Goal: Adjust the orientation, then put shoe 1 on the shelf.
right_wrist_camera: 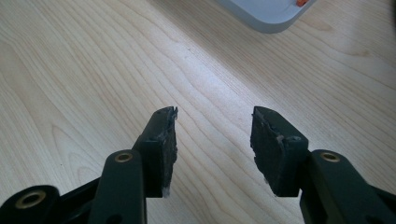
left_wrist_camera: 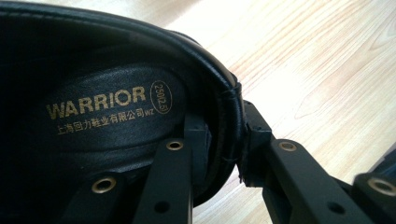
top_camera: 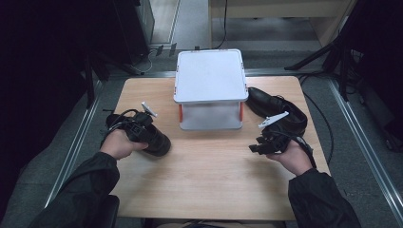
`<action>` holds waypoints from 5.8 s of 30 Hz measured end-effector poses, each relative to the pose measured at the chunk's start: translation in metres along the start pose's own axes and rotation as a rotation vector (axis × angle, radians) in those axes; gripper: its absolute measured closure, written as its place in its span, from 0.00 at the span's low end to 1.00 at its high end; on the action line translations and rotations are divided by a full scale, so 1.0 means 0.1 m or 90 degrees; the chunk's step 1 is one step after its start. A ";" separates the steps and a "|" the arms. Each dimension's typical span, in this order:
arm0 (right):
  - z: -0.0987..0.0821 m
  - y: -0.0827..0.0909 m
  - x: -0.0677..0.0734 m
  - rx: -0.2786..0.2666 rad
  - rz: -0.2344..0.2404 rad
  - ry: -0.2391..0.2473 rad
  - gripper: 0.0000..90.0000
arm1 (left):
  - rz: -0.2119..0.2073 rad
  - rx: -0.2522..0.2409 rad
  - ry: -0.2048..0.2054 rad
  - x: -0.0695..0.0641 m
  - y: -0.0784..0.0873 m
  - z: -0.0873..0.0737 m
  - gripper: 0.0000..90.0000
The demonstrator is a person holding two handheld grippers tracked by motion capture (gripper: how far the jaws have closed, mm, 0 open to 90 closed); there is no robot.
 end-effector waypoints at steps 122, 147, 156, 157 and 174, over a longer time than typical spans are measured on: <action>0.29 -0.28 0.24 0.038 0.037 0.080 0.57 | 0.108 -0.121 0.438 0.93 0.20 -0.29 0.94; 0.23 -0.24 0.26 0.032 0.042 0.085 0.57 | 0.089 -0.131 0.448 0.92 0.70 0.08 0.94; 0.20 -0.24 0.27 0.034 0.042 0.086 0.57 | 0.085 -0.142 0.456 0.91 0.99 0.35 0.94; 0.20 -0.24 0.27 0.034 0.042 0.086 0.57 | 0.085 -0.142 0.456 0.91 0.99 0.35 0.94; 0.18 -0.22 0.26 0.031 0.042 0.085 0.57 | 0.106 -0.175 0.432 0.70 1.59 0.91 0.94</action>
Point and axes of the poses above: each handheld gripper's, and its own axes: y roughly backward along the jaws, z roughly out of its top, x roughly to its left, the point moved 5 cm from there along -y, roughly forward along the jaws
